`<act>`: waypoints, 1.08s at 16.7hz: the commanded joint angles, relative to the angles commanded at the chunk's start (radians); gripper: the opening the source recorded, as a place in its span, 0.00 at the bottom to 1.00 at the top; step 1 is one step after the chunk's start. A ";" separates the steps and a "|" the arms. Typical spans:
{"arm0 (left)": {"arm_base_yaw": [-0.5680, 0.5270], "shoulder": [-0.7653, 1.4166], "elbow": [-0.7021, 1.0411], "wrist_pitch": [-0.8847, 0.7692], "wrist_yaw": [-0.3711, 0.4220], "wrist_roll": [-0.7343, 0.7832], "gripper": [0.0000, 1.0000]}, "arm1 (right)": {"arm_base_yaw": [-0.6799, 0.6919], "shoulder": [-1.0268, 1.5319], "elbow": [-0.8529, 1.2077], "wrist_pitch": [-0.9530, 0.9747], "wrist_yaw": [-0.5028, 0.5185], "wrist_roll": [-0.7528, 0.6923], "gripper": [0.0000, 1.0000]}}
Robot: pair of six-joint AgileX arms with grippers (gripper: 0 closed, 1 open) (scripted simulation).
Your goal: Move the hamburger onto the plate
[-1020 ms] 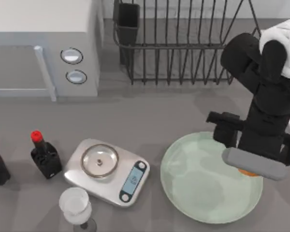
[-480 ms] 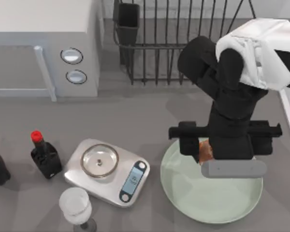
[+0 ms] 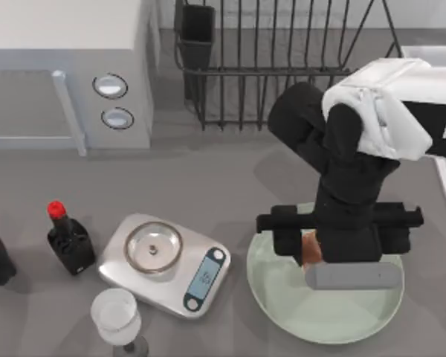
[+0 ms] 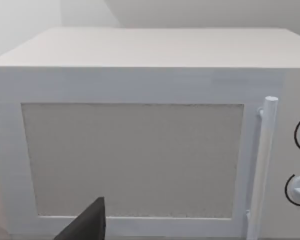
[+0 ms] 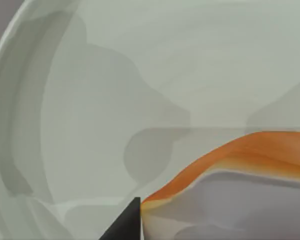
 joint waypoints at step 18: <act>0.000 0.000 0.000 0.000 0.000 0.000 1.00 | -0.006 0.013 -0.039 0.073 0.006 0.009 0.83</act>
